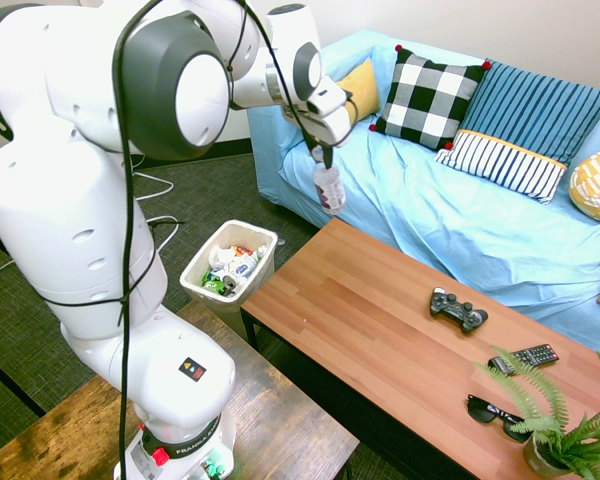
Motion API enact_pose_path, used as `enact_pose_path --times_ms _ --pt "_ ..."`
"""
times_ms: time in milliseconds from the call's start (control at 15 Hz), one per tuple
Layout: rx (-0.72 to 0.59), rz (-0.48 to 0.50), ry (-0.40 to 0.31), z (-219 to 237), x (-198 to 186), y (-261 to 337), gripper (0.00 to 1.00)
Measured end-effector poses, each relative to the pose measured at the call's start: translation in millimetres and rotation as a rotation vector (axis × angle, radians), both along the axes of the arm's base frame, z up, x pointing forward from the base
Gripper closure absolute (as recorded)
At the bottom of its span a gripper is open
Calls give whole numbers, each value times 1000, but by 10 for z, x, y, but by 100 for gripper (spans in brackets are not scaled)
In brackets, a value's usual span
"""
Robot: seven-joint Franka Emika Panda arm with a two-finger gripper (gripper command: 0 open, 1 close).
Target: Throw the bottle in the trash bin
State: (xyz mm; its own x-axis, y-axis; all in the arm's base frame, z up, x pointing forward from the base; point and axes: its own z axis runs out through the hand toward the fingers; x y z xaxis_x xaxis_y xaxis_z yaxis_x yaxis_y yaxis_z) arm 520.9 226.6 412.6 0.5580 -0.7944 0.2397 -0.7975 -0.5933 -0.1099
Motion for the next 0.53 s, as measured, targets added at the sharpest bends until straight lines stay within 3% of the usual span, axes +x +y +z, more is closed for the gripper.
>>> enact_pose_path --times_ms 533 --pt "-46 198 30 -1148 -970 2053 100"
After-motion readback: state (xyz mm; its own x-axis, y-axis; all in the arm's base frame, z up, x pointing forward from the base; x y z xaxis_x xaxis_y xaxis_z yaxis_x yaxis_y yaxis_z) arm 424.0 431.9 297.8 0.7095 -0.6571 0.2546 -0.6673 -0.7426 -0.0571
